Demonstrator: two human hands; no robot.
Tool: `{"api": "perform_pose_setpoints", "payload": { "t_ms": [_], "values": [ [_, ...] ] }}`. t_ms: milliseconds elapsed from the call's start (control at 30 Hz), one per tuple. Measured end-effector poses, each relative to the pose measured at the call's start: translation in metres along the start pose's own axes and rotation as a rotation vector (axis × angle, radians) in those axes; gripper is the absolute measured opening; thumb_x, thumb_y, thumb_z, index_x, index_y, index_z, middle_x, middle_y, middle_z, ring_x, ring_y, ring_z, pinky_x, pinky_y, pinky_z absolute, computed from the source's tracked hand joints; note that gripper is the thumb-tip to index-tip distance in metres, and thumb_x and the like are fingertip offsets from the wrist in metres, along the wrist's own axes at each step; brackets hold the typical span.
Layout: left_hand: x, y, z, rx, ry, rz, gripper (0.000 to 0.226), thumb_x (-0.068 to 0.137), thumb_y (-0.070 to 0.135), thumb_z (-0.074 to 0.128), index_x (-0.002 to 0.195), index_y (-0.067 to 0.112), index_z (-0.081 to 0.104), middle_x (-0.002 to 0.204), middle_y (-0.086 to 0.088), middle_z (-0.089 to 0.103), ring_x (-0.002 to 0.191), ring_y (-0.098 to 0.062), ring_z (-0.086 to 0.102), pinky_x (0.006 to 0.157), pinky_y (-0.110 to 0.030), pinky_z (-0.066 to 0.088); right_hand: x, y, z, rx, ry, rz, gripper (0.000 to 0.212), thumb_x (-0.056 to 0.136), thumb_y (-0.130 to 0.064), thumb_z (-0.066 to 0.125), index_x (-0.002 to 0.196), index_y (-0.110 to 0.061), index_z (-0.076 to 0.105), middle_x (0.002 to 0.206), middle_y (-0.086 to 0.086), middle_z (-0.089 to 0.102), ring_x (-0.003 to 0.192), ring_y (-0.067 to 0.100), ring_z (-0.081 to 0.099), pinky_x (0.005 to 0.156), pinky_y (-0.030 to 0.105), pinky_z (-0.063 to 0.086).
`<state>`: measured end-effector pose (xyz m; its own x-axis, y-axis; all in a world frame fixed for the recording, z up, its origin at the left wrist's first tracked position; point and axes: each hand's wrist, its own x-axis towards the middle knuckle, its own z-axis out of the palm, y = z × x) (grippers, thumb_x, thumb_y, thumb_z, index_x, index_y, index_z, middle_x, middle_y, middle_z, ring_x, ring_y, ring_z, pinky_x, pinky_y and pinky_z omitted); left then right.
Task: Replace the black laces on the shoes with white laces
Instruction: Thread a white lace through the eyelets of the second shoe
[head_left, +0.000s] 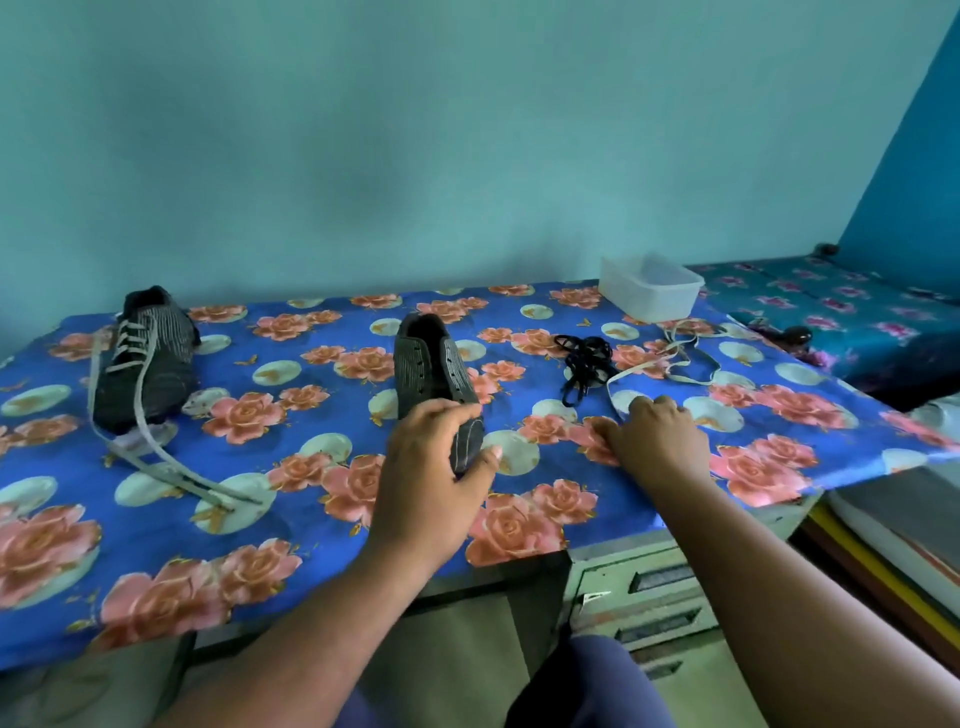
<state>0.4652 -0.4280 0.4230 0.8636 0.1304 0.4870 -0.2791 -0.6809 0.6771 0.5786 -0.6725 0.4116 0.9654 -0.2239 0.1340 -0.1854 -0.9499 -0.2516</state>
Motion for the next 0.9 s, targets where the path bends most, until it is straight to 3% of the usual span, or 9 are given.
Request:
{"api": "perform_pose_setpoints", "payload": {
  "t_ms": [67, 133, 300, 400, 500, 600, 767, 833, 900],
  "values": [
    [0.002, 0.010, 0.007, 0.035, -0.030, 0.038, 0.030, 0.091, 0.031, 0.074, 0.120, 0.021, 0.070, 0.120, 0.008, 0.060, 0.117, -0.013, 0.050, 0.101, -0.032, 0.043, 0.003, 0.000, -0.001, 0.002, 0.033, -0.026, 0.022, 0.096, -0.030, 0.054, 0.090, -0.011, 0.062, 0.104, 0.013, 0.064, 0.094, 0.036, 0.057, 0.068, 0.037, 0.042],
    [0.003, 0.016, 0.012, 0.047, -0.070, 0.049, 0.020, 0.093, 0.030, 0.071, 0.113, 0.023, 0.072, 0.113, 0.010, 0.062, 0.113, -0.013, 0.052, 0.097, -0.033, 0.045, -0.001, -0.005, -0.005, 0.024, 0.039, -0.035, 0.013, 0.088, -0.011, 0.051, 0.076, -0.012, 0.055, 0.090, 0.012, 0.066, 0.078, 0.033, 0.052, 0.061, 0.034, 0.036],
    [0.004, 0.028, 0.009, 0.034, -0.261, -0.007, 0.021, 0.102, 0.033, 0.060, 0.101, 0.018, 0.074, 0.083, 0.009, 0.070, 0.073, -0.001, 0.065, 0.069, -0.022, 0.051, -0.044, -0.023, -0.028, 0.489, 0.066, -0.106, 0.029, 0.084, -0.021, 0.063, 0.062, -0.008, 0.049, 0.054, 0.005, 0.046, 0.053, 0.024, 0.037, 0.052, 0.031, 0.030],
    [0.004, 0.035, 0.011, -0.245, -0.395, -0.268, 0.031, 0.105, 0.034, 0.054, 0.101, 0.009, 0.072, 0.086, -0.008, 0.074, 0.068, -0.023, 0.070, 0.072, -0.043, 0.061, -0.084, -0.044, -0.042, 0.801, -0.008, -0.119, 0.028, 0.088, -0.028, 0.071, 0.067, -0.011, 0.064, 0.049, -0.005, 0.050, 0.044, 0.009, 0.039, 0.051, 0.028, 0.034],
    [0.002, 0.044, 0.008, -0.683, -0.446, -0.560, 0.029, 0.107, 0.025, 0.051, 0.103, 0.002, 0.069, 0.099, -0.013, 0.074, 0.073, -0.021, 0.070, 0.062, -0.038, 0.062, -0.117, -0.057, -0.043, 0.988, -0.057, -0.155, 0.022, 0.089, -0.024, 0.072, 0.070, -0.015, 0.072, 0.057, -0.011, 0.066, 0.049, 0.000, 0.054, 0.051, 0.017, 0.039],
    [0.004, 0.040, -0.002, -0.794, -0.409, -0.600, 0.022, 0.104, 0.020, 0.058, 0.099, 0.003, 0.070, 0.087, -0.012, 0.073, 0.073, -0.022, 0.072, 0.060, -0.031, 0.061, -0.132, -0.060, -0.034, 1.020, -0.075, -0.212, 0.019, 0.091, -0.025, 0.074, 0.074, -0.020, 0.077, 0.064, -0.012, 0.070, 0.055, -0.001, 0.057, 0.053, 0.012, 0.038],
    [0.006, 0.026, -0.023, -0.587, -0.427, -0.518, 0.011, 0.100, 0.013, 0.064, 0.100, 0.004, 0.071, 0.083, -0.009, 0.075, 0.067, -0.020, 0.071, 0.058, -0.030, 0.061, -0.130, -0.059, -0.023, 0.713, 0.096, -0.450, 0.010, 0.089, -0.025, 0.075, 0.080, -0.030, 0.074, 0.081, -0.015, 0.069, 0.077, 0.000, 0.060, 0.067, 0.019, 0.039],
    [0.010, 0.021, -0.035, -0.361, -0.458, -0.375, 0.013, 0.101, 0.017, 0.064, 0.096, 0.008, 0.072, 0.081, -0.004, 0.076, 0.060, -0.018, 0.067, 0.053, -0.028, 0.057, -0.124, -0.060, -0.022, 0.631, 0.176, -0.579, 0.007, 0.093, -0.030, 0.073, 0.099, -0.029, 0.074, 0.101, -0.011, 0.067, 0.099, 0.010, 0.057, 0.084, 0.028, 0.042],
    [0.014, 0.018, -0.049, -0.131, -0.494, -0.203, 0.015, 0.100, 0.017, 0.063, 0.089, 0.014, 0.073, 0.080, 0.001, 0.076, 0.059, -0.019, 0.068, 0.050, -0.023, 0.051, -0.117, -0.062, -0.021, 0.590, 0.097, -0.746, 0.024, 0.099, -0.038, 0.064, 0.119, -0.026, 0.070, 0.116, -0.009, 0.066, 0.110, 0.012, 0.054, 0.094, 0.029, 0.041]
  ]
}}
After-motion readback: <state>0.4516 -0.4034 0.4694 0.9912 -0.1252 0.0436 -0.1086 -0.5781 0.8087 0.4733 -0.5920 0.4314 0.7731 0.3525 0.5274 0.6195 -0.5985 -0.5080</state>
